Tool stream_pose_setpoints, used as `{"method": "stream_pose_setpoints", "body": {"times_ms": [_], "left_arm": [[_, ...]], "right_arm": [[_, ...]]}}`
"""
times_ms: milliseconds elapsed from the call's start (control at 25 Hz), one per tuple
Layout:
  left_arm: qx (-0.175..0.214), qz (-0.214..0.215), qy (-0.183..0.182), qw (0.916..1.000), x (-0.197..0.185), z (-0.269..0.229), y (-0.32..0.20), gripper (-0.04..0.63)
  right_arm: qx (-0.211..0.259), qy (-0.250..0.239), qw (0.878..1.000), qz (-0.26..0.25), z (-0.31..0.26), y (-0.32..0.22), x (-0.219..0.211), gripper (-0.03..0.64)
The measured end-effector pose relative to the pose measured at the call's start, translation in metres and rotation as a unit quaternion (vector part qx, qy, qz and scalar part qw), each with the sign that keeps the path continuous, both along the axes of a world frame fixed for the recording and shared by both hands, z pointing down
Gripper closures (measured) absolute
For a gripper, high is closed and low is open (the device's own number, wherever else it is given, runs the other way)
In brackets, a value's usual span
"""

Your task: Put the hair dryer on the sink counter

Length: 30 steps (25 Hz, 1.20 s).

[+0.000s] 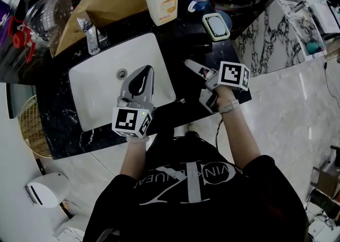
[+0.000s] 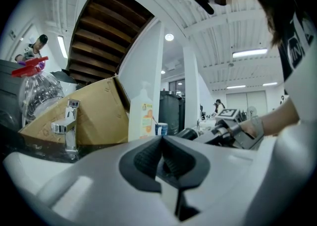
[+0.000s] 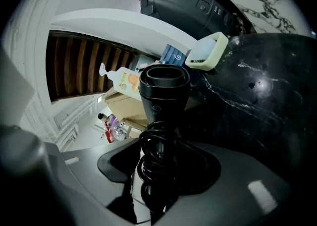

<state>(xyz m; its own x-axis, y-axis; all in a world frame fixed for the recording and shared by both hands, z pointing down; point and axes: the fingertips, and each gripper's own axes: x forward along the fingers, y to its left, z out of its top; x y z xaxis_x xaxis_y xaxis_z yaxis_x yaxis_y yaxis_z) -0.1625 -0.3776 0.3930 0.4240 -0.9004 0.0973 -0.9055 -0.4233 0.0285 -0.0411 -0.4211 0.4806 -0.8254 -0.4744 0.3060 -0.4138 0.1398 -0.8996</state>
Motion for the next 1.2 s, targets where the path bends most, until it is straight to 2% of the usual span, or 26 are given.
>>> {"method": "stream_pose_setpoints", "body": {"times_ms": [280, 520, 720, 920, 1080, 1200], "left_arm": [[0.013, -0.002, 0.003, 0.9999, 0.001, -0.002, 0.007, 0.595], [0.005, 0.005, 0.009, 0.9999, 0.007, 0.001, 0.011, 0.595], [0.004, 0.013, 0.013, 0.9998, 0.015, 0.001, 0.015, 0.595], [0.004, 0.014, 0.014, 0.9998, 0.017, -0.002, 0.018, 0.595], [0.001, 0.011, 0.018, 0.9998, 0.016, -0.002, 0.022, 0.595], [0.000, 0.006, 0.022, 0.9997, 0.014, -0.002, 0.024, 0.595]], "right_arm": [[-0.040, -0.032, 0.998, 0.029, 0.007, 0.001, 0.009, 0.380], [-0.067, -0.053, 0.995, 0.049, 0.012, 0.002, 0.018, 0.385], [-0.073, -0.038, 0.995, 0.049, 0.008, 0.007, 0.022, 0.369], [-0.049, -0.036, 0.997, 0.039, -0.003, 0.015, 0.027, 0.360], [-0.027, -0.005, 0.999, 0.029, -0.007, 0.025, 0.032, 0.360], [0.006, 0.012, 1.000, 0.015, -0.013, 0.031, 0.034, 0.360]]}}
